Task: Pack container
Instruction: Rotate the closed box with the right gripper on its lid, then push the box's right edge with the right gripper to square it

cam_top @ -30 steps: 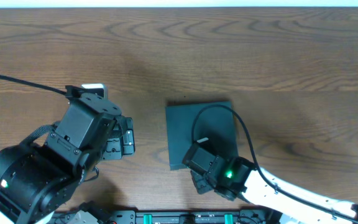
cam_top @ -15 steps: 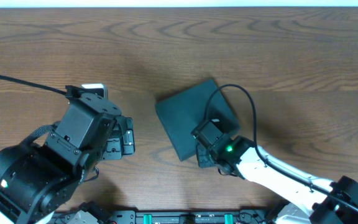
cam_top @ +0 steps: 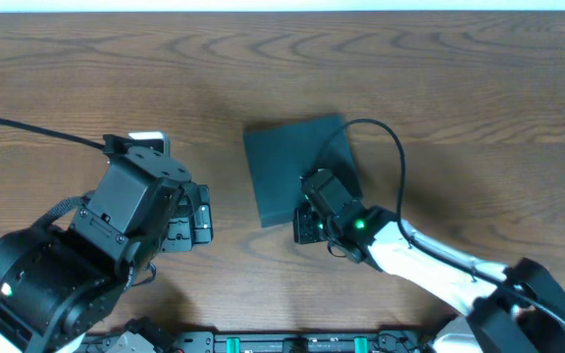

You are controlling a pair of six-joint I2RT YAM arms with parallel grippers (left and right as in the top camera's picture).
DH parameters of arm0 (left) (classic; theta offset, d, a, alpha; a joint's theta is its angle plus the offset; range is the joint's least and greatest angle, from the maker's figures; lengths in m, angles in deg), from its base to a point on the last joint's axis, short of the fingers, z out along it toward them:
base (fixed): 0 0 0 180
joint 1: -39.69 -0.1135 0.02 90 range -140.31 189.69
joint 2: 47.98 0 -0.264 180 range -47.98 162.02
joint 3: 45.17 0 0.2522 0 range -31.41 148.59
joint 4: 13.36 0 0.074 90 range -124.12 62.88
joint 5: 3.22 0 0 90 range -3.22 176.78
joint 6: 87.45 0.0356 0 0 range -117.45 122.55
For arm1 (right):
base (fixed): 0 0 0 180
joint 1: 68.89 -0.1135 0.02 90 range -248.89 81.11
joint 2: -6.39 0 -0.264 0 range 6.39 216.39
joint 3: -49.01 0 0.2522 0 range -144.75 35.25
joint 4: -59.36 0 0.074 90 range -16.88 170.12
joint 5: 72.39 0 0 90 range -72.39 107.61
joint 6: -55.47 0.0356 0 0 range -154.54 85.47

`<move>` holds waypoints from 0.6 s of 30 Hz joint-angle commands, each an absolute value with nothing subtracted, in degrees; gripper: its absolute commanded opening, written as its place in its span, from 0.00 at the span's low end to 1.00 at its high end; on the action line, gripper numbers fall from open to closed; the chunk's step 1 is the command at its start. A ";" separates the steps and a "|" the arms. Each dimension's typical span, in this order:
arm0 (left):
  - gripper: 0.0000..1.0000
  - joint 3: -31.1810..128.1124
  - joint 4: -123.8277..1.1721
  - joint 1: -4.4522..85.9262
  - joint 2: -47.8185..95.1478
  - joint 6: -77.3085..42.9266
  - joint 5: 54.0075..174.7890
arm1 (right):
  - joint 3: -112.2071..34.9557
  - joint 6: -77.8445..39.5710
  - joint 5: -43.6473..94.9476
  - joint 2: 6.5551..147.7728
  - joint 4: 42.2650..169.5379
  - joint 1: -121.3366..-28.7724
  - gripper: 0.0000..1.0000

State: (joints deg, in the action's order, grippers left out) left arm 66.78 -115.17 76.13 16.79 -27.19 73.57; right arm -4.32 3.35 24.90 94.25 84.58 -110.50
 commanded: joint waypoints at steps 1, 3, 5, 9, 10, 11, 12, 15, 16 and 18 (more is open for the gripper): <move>0.95 67.33 -115.17 76.09 16.77 -26.60 73.77 | -5.37 3.09 23.76 96.63 82.79 -108.83 0.02; 0.95 67.33 -115.17 76.09 16.77 -26.60 73.77 | -5.37 3.11 23.58 97.55 81.21 -108.13 0.02; 0.95 67.33 -115.17 76.09 16.77 -26.60 73.77 | -5.41 3.11 23.34 98.20 79.25 -107.46 0.01; 0.95 67.33 -115.17 76.09 16.77 -26.60 73.77 | -5.44 3.33 21.97 98.40 75.47 -106.58 0.01; 0.95 67.33 -115.17 76.09 16.77 -26.60 73.77 | -5.55 4.34 22.16 98.40 74.26 -106.34 0.02; 0.95 67.33 -115.17 76.09 16.77 -26.58 73.77 | -5.63 5.06 22.25 98.40 73.24 -106.23 0.02; 0.95 67.33 -115.17 76.09 16.77 -26.60 73.77 | -5.81 5.82 22.38 98.40 72.38 -106.19 0.02; 0.95 67.33 -115.17 76.09 16.77 -26.60 73.77 | -6.38 5.91 21.95 98.40 71.12 -106.10 0.02; 0.95 67.33 -115.17 76.09 16.77 -26.60 73.77 | -6.38 5.93 21.66 98.44 70.57 -105.86 0.02; 0.95 67.33 -115.17 76.09 16.77 -26.60 73.77 | -6.38 5.93 21.49 98.73 69.52 -105.18 0.01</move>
